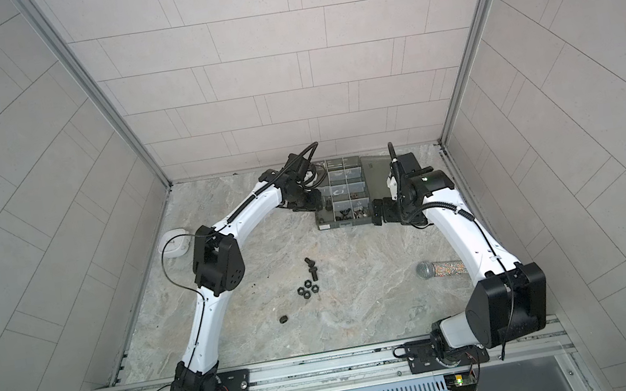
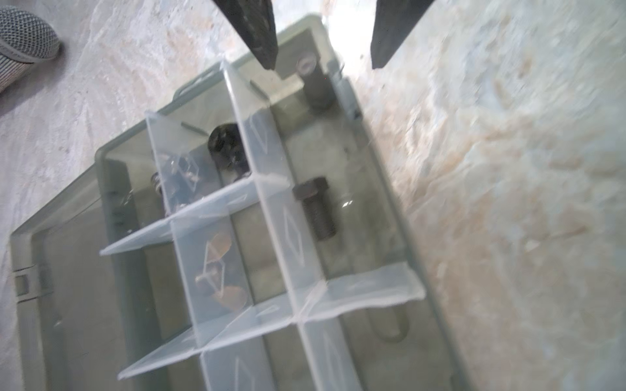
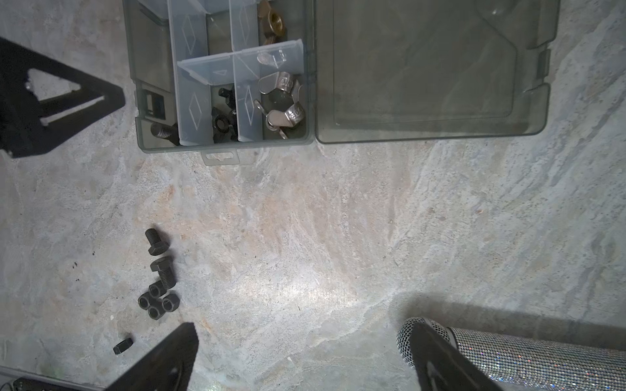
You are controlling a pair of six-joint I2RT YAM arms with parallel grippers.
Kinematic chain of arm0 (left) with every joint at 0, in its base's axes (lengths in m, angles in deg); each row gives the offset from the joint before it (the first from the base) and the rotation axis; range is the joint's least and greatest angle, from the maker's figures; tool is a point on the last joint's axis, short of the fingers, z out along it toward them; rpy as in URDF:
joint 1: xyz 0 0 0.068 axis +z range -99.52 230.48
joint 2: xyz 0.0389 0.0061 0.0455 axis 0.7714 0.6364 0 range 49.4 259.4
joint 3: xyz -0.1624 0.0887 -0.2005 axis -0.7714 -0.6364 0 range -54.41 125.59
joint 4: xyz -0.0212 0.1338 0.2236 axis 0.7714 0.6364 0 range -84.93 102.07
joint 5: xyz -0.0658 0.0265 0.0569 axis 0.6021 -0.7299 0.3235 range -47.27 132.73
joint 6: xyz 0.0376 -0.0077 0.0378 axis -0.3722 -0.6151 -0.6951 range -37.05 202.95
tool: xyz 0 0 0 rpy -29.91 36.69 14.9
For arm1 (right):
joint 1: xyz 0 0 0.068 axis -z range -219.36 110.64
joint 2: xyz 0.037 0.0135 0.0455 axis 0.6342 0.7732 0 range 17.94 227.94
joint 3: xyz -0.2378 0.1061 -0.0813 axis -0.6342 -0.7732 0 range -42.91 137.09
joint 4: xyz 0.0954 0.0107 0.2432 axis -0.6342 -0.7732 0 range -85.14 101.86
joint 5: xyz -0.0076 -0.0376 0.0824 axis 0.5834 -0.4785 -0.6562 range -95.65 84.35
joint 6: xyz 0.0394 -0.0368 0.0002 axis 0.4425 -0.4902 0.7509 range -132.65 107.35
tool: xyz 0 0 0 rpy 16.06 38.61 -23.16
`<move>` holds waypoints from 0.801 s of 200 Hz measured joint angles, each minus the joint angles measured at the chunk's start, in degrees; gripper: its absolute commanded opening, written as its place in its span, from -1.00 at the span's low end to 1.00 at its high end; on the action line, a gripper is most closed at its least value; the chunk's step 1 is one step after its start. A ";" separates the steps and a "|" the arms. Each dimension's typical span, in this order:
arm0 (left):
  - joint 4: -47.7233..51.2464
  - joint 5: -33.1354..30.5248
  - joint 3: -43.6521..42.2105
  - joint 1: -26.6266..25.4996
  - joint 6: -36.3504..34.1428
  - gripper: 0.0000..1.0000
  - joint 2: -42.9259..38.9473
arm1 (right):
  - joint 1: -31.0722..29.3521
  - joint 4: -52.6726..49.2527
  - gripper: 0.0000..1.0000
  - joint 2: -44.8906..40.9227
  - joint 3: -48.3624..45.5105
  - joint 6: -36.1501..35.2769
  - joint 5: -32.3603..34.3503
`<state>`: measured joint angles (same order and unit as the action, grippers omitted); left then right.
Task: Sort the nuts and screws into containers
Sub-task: 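Open the left gripper to drop the bolt into the bolt compartment, then lower the left gripper onto another black hex bolt in the pile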
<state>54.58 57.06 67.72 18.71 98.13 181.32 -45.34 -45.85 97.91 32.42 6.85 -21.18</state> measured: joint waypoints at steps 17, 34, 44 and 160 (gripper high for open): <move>0.28 -1.60 -6.88 0.48 -0.15 -0.01 -6.40 | -0.50 0.31 0.99 0.22 -0.02 -0.02 -0.63; 0.11 -2.29 -14.91 0.63 0.17 -0.03 -13.00 | -2.08 0.72 0.99 0.22 -0.02 -0.02 -0.87; -0.42 -2.23 -19.80 0.63 0.76 -0.03 -16.22 | -3.37 0.85 0.99 0.28 -0.02 0.00 -1.01; -8.92 3.32 -43.74 -0.63 12.66 -0.05 -21.00 | -12.35 2.05 0.99 -6.54 -8.90 3.19 0.74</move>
<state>45.67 60.38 23.98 18.08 110.78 160.31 -57.69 -43.80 91.37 23.53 10.05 -20.43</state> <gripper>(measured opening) 0.476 0.993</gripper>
